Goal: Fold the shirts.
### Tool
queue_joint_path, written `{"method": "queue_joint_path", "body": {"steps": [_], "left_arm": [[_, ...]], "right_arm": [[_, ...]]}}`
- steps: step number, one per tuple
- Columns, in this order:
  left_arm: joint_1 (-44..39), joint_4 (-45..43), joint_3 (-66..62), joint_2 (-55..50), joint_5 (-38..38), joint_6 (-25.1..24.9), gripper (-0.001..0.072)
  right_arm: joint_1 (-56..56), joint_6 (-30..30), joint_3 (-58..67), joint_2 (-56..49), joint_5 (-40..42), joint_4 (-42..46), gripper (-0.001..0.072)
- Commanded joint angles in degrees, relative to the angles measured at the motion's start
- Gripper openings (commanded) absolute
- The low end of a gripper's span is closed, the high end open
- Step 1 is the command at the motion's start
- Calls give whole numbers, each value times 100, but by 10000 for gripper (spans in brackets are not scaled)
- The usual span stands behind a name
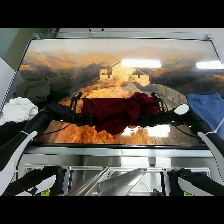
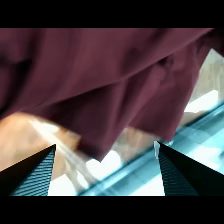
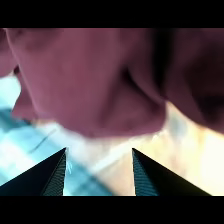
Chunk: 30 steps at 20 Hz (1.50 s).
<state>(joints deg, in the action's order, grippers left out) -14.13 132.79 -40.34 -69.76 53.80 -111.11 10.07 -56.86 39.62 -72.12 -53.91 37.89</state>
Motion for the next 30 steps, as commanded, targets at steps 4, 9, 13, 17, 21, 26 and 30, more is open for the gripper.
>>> {"method": "queue_joint_path", "body": {"steps": [4, 9, 13, 17, 21, 26, 30], "left_arm": [[-640, 68, 162, -177, -953, 9, 685], [-640, 11, -107, -605, -699, -96, 116], [-573, -280, -664, -581, -111, -94, 14], [-175, -254, -1141, 74, 238, -70, 13], [573, 72, -1427, 1222, 577, 35, 13], [1462, 208, -2824, 3364, 326, 15, 13], [2487, 76, -4623, 4328, 225, -216, 13]], "right_arm": [[765, 79, -87, -435, 1467, -625, 458], [765, 76, -85, -433, 1445, -625, 75], [752, 83, -83, -319, 1193, -597, 18], [367, 118, 0, 573, 739, -514, 18], [-507, 116, 376, 1961, -144, -514, 18], [-1565, 66, 2098, 3770, -1104, -514, 17], [-2378, 79, 3777, 4454, -1102, -511, 18]]}}
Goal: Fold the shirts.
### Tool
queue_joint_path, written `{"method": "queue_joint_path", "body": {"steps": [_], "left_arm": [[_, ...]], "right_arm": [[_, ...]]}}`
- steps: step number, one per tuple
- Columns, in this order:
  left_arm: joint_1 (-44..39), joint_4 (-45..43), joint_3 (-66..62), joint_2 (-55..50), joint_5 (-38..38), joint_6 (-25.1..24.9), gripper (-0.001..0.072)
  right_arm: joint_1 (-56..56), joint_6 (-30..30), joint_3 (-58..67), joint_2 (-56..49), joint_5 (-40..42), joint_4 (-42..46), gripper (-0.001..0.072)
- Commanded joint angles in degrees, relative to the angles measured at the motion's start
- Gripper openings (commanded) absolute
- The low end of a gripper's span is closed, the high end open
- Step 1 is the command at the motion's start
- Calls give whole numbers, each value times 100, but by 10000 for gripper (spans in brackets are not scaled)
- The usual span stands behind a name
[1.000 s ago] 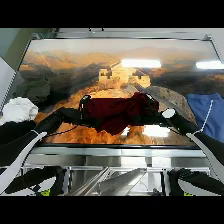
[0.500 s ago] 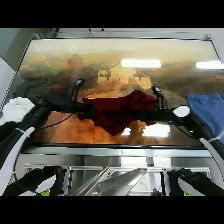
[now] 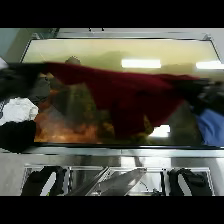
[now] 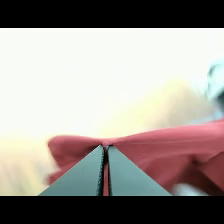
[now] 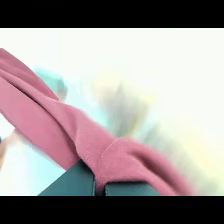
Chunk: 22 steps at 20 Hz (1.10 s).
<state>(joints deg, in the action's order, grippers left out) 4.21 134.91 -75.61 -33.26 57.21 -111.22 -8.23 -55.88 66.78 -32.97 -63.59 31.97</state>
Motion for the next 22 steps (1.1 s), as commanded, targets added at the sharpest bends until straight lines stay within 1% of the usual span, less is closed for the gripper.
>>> {"method": "queue_joint_path", "body": {"steps": [1, 3, 5, 7, 8, 9, 11, 12, 14, 16, 19, 21, 22], "left_arm": [[918, -146, -1547, 713, -44, -352, 13], [1482, -138, -2492, 446, 208, -527, 12], [1921, 48, -3279, -208, 588, -527, 12], [1880, 507, -3591, -907, 702, -514, 12], [1714, 723, -3687, -1333, 920, -503, 12], [1419, 750, -3718, -1764, 1189, -452, 12], [632, 647, -3528, -2577, 1563, -422, 12], [238, 435, -3289, -2977, 1561, -422, 13], [-431, 7, -2756, -3759, 1351, -426, 13], [-938, -391, -2280, -4599, 863, -431, 13], [-1283, -627, -1956, -5770, 120, -535, 13], [-1287, -632, -2129, -6459, -280, -601, 14], [-1263, -634, -2299, -6725, -328, -597, 16]], "right_arm": [[-708, 66, 1456, 581, -133, 127, 18], [-940, 59, 2026, 470, -122, 190, 17], [-988, 57, 2122, 212, -256, -11, 18], [-986, 20, 2094, -306, -826, -531, 18], [-964, 28, 2017, -623, -1145, -949, 18], [-850, 70, 1893, -931, -1329, -1239, 19], [-291, 199, 1554, -1624, -1379, -1163, 18], [61, 216, 1342, -1974, -1298, -999, 18], [883, 271, 879, -2822, -826, -496, 19], [1537, 452, 616, -3858, -275, -151, 19], [2022, 450, 603, -5499, 339, -116, 19], [2057, 448, 647, -6325, 802, -251, 26], [1985, 446, 715, -6605, 824, -337, 132]]}}
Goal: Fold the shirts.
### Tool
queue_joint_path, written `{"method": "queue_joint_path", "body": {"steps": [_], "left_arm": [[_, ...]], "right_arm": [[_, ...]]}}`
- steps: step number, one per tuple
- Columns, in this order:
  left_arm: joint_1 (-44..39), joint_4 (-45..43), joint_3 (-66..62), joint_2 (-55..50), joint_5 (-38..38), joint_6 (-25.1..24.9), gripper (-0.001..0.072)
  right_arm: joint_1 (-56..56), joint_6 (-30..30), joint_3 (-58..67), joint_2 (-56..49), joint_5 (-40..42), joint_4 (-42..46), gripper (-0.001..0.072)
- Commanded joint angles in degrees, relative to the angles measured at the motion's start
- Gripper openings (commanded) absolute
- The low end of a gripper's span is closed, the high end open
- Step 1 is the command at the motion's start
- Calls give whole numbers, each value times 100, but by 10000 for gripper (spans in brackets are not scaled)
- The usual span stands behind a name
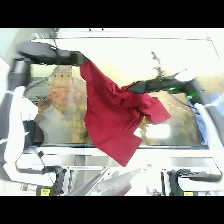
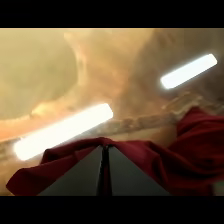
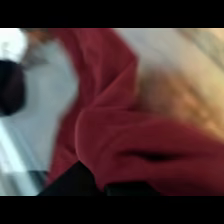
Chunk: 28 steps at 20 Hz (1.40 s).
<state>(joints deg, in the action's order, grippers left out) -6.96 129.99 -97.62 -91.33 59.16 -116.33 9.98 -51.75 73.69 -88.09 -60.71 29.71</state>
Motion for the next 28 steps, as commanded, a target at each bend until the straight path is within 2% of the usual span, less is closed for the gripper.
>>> {"method": "queue_joint_path", "body": {"steps": [1, 2, 3, 7, 8, 10, 11, 13, 16, 20, 24, 28], "left_arm": [[-55, -140, -372, -1154, -400, -76, 156], [33, -136, -675, -1325, -166, 7, 618], [155, -138, -1001, -1434, 199, 212, 688], [717, -138, -1698, -1346, 2116, 1038, 687], [809, -138, -1534, -1204, 2522, 1252, 687], [866, -144, -699, -791, 3067, 1322, 687], [866, -144, -76, -518, 3108, 1320, 687], [774, -142, 1451, 144, 2837, 1300, 687], [581, -74, 3541, 1034, 2208, 1292, 687], [151, 525, 5727, 1963, 1606, 1377, 687], [-304, 518, 7012, 2680, 826, 1661, 687], [-590, 824, 7416, 3010, -138, 1779, 686]], "right_arm": [[35, -7, 142, -1276, 446, -125, 314], [-140, -72, 254, -1322, 273, -122, 350], [-391, -72, 400, -1281, 15, -118, 353], [-1746, -74, 758, -669, -1062, 85, 372], [-2157, -103, 758, -494, -1307, 332, 379], [-2761, -334, 754, -337, -1668, 1185, 379], [-2968, -415, 741, -334, -1816, 1563, 379], [-3331, -437, 505, -337, -1926, 2015, 379], [-3622, -127, 9, -337, -1912, 2050, 379], [-3709, 39, -334, -358, -1733, 2090, 380], [-3591, 76, -468, -566, -1801, 2264, 380], [-3397, 72, -638, -903, -1818, 2367, 380]]}}
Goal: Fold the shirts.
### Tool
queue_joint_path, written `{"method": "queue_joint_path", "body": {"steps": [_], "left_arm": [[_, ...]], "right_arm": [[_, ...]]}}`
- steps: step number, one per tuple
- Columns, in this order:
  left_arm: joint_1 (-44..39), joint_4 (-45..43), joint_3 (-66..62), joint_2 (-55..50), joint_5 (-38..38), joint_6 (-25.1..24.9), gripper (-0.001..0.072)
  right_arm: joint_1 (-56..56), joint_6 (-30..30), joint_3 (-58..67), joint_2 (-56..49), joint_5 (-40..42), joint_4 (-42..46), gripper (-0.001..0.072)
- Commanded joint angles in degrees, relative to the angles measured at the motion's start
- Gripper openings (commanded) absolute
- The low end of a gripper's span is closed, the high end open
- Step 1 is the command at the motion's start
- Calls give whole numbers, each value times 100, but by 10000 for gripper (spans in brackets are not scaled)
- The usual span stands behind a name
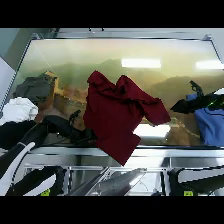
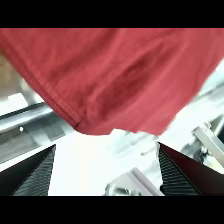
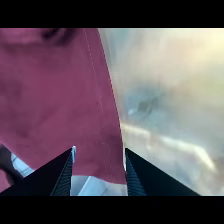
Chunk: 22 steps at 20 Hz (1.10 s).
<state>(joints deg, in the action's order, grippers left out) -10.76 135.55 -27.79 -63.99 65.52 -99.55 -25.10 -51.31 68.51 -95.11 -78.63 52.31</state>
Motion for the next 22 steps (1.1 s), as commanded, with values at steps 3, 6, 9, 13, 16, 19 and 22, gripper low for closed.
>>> {"method": "queue_joint_path", "body": {"steps": [3, 6, 9, 13, 16, 19, 22], "left_arm": [[-450, 374, 472, 214, -1403, 98, 687], [-721, 413, 313, -254, -1615, 57, 686], [-1084, 393, -232, -723, -1585, -76, 312], [-1154, 98, -828, -852, -1244, -131, 104], [-879, 28, -898, -820, -931, -138, 92], [-433, -240, -898, -470, -896, -146, 13], [197, -243, -898, -22, -796, -155, 13]], "right_arm": [[175, 35, -129, -323, 37, 107, 380], [162, 37, -129, -323, 133, 188, 379], [164, 35, -131, -341, 116, 319, 380], [195, 59, -210, -350, 107, 321, 380], [308, 59, -350, -382, 186, 365, 380], [529, 55, -413, -492, 160, 354, 379], [828, 59, -413, -498, 114, 136, 87]]}}
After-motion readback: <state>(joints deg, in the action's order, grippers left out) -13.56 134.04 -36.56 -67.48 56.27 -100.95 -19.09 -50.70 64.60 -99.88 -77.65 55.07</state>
